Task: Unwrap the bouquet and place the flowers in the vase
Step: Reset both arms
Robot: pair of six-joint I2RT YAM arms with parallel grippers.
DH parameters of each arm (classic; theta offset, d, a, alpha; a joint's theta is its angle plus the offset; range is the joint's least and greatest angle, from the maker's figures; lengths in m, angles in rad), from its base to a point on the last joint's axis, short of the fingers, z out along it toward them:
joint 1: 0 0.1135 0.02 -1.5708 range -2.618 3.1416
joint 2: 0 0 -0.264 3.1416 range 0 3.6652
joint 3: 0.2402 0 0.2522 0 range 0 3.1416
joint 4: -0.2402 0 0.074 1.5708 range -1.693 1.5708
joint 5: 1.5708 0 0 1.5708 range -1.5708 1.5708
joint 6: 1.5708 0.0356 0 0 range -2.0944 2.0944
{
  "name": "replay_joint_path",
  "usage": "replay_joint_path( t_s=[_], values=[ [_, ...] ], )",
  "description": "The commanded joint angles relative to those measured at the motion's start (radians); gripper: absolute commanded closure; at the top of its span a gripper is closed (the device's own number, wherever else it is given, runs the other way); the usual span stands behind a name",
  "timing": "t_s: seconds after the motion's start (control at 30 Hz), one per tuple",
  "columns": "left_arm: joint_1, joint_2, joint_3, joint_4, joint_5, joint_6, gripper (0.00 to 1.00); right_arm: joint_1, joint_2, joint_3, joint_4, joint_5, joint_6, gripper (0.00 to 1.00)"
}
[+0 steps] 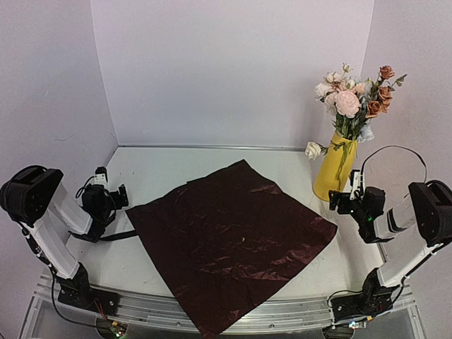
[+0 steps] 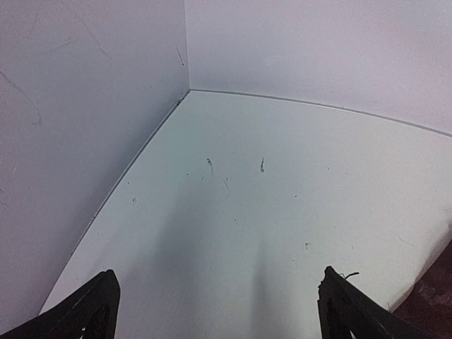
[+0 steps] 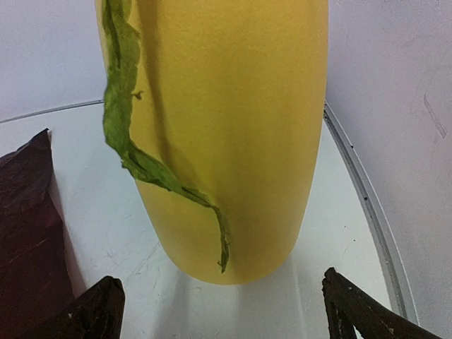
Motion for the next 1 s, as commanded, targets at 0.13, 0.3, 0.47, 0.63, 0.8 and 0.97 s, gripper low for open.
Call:
replay_joint_path(
  t_s=[0.13, 0.3, 0.47, 0.63, 0.8, 0.97],
  values=[
    [0.021, -0.007, 0.0, 0.077, 0.138, 0.042, 0.0, 0.009, -0.004, 0.018, 0.144, -0.006, -0.017, 0.02],
    [0.022, -0.006, 0.0, 0.076, 0.135, 0.04, 0.0, 0.009, -0.004, 0.021, 0.138, -0.015, -0.016, 0.02],
    [0.049, 0.001, 0.02, 0.048, 0.204, 0.035, 0.0, 0.009, -0.005, 0.021, 0.136, -0.015, -0.017, 0.02],
    [0.05, -0.007, 0.012, 0.047, 0.207, 0.036, 0.0, 0.009, -0.004, 0.022, 0.136, -0.014, -0.017, 0.02],
    [0.049, -0.007, 0.012, 0.047, 0.205, 0.038, 0.0, 0.009, -0.005, 0.021, 0.136, -0.014, -0.017, 0.02],
    [0.05, -0.002, 0.022, 0.039, 0.212, 0.036, 0.0, 0.009, -0.005, 0.021, 0.136, -0.015, -0.017, 0.02]
  ],
)
